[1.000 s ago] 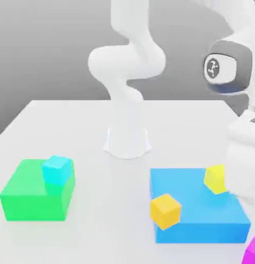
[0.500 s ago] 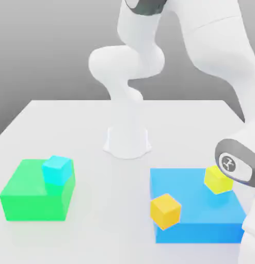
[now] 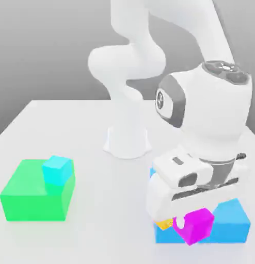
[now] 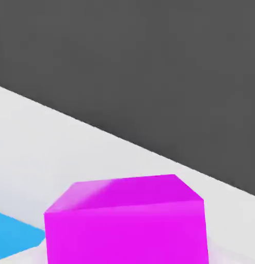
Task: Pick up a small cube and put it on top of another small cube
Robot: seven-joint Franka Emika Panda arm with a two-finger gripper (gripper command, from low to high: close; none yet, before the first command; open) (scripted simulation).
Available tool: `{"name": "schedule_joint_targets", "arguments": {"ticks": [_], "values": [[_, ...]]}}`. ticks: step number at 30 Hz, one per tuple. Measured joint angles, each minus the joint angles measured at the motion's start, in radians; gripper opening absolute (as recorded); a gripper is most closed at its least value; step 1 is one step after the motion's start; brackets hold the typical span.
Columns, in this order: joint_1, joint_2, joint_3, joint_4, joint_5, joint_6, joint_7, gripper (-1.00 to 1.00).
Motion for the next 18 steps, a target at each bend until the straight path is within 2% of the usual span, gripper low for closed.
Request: {"name": "schedule_joint_targets", "arguments": {"ticks": [15, 18], "values": [[-0.427, -0.547, -0.21, -0.385, -0.027, -0.153, 0.287, -1.0], [-0.456, -0.52, -0.23, -0.434, -0.026, -0.078, 0.303, -1.0]]}}
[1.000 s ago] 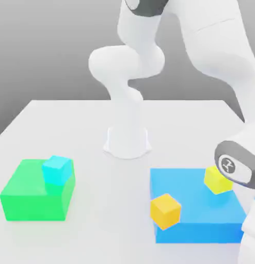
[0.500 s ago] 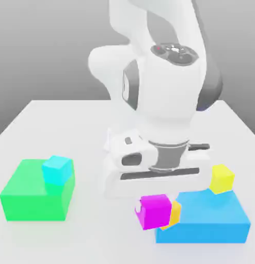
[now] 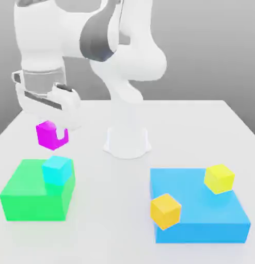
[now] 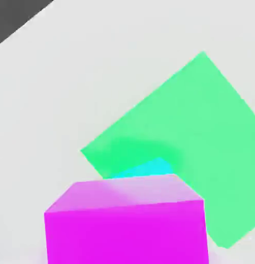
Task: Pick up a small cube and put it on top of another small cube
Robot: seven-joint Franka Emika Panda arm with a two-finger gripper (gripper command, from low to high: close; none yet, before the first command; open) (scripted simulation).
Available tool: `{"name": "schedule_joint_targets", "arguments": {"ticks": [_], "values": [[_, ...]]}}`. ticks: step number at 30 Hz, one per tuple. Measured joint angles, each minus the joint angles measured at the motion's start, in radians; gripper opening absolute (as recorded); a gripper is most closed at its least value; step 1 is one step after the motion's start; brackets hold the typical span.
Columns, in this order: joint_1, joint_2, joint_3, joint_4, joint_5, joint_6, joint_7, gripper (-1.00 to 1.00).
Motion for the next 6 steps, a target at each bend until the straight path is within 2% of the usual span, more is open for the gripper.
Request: {"name": "schedule_joint_targets", "arguments": {"ticks": [3, 4, 6], "values": [[-0.001, 0.089, -0.012, -0.035, 0.003, 0.124, -0.004, -1.0], [-0.001, 0.105, -0.013, -0.041, 0.004, 0.146, -0.004, 1.0], [-0.001, 0.105, -0.013, -0.041, 0.004, 0.146, -0.004, 1.0]]}}
